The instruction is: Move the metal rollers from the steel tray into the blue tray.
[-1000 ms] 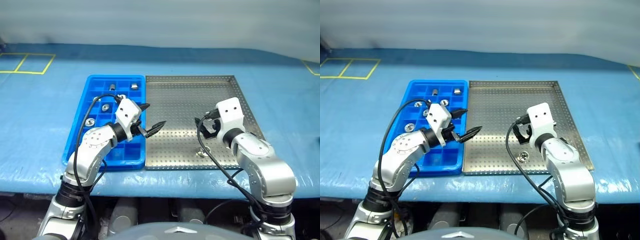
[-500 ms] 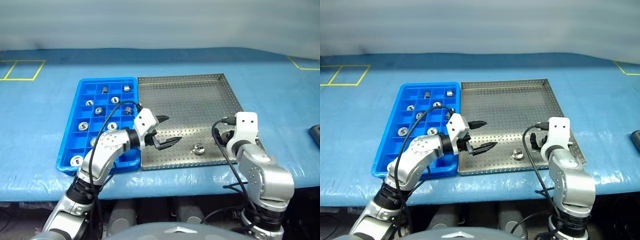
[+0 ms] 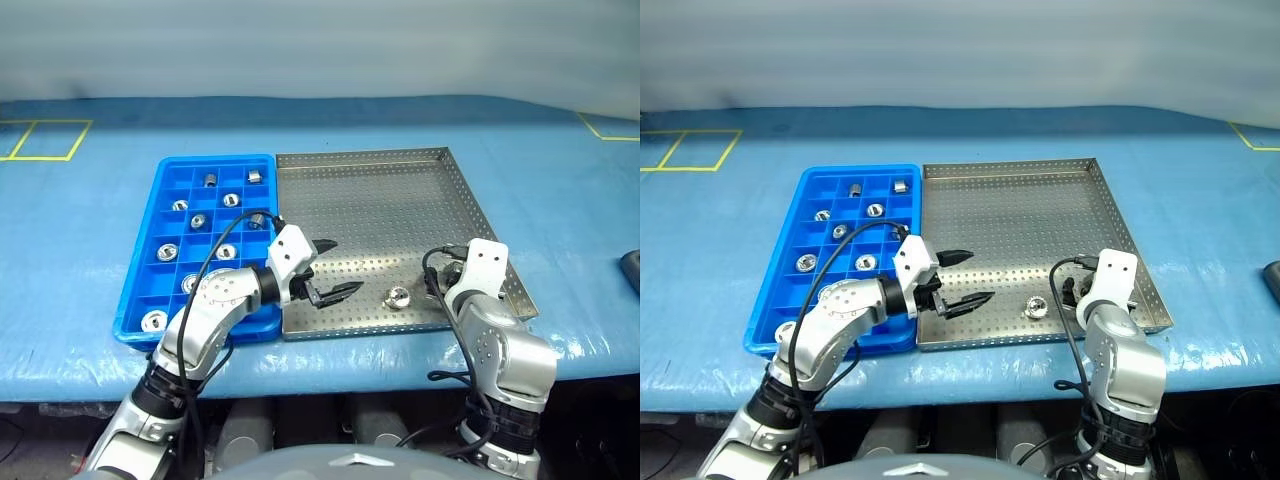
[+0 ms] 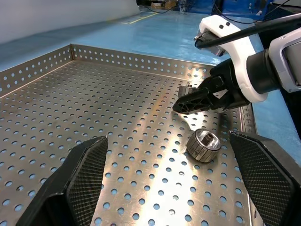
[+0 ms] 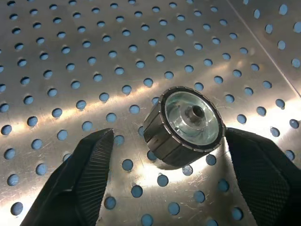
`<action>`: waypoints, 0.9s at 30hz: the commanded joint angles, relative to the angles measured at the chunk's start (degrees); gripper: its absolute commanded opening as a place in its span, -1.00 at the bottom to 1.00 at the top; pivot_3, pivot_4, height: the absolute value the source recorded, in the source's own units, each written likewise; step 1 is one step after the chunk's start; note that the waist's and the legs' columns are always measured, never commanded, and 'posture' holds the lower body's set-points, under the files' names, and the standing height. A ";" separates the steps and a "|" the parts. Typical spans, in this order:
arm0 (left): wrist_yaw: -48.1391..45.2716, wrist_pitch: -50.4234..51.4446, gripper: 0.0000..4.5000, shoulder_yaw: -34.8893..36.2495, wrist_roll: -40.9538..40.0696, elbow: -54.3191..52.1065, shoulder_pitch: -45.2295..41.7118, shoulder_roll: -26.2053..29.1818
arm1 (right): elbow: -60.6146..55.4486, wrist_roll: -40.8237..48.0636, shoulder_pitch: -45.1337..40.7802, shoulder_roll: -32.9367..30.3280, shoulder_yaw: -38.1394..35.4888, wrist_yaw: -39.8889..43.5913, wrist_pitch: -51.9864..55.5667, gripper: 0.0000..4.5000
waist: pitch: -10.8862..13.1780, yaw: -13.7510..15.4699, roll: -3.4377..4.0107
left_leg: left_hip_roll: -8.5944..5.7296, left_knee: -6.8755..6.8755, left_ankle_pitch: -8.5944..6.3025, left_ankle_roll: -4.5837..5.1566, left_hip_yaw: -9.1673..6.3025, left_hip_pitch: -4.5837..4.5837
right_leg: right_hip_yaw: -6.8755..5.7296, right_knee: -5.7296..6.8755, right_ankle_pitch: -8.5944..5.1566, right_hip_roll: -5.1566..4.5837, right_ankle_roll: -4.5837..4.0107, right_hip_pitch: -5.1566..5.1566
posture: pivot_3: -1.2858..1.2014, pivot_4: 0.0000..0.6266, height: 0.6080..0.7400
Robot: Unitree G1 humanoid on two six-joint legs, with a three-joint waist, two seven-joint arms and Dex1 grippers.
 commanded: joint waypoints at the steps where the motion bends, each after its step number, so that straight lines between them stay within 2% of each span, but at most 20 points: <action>1: 0.28 -0.36 1.00 0.64 -0.59 -3.61 0.05 -0.08 | -0.41 -0.29 0.37 -0.39 -0.39 -0.66 -2.01 0.29 | 0.00 0.12 0.00 | 0.00 0.00 0.00 0.00 0.00 0.00 | 0.00 0.00 0.00 0.00 0.00 0.00 | 0.06 -0.52 1.00; 5: 0.71 -0.42 1.00 0.98 -0.55 -4.01 0.52 0.10 | -1.42 -0.20 0.70 -1.65 1.29 -0.04 -1.90 -0.26 | 0.00 0.24 0.01 | 0.00 0.00 0.00 0.00 0.00 0.00 | 0.00 0.00 0.00 0.00 0.00 0.00 | 0.06 -0.52 1.00; 13: 3.25 -1.89 1.00 3.50 -0.17 -5.03 2.29 -0.01 | -8.97 2.25 -0.08 -9.95 10.81 7.17 0.16 -0.26 | 0.00 0.35 0.01 | 0.01 -0.01 0.00 0.00 -0.01 0.00 | 0.01 0.00 0.00 0.01 0.00 -0.01 | 0.08 -0.52 1.00; 20: 6.83 -3.19 1.00 8.83 -0.04 -7.57 5.59 0.84 | -12.87 5.55 -6.77 -18.46 20.01 15.17 1.23 -0.26 | 0.01 1.05 0.00 | 0.00 0.00 0.00 0.01 -0.02 0.00 | -0.01 -0.02 0.00 0.00 0.00 0.00 | 0.15 -0.52 1.00; 27: 9.31 -4.67 1.00 14.02 0.32 -11.85 11.33 3.35 | -10.26 6.96 -15.23 -20.49 28.52 19.74 -0.11 -0.26 | 0.02 2.89 -0.03 | 0.01 -0.07 0.00 0.01 -0.07 -0.02 | -0.07 -0.05 -0.02 0.00 -0.03 -0.02 | 0.21 -0.52 1.00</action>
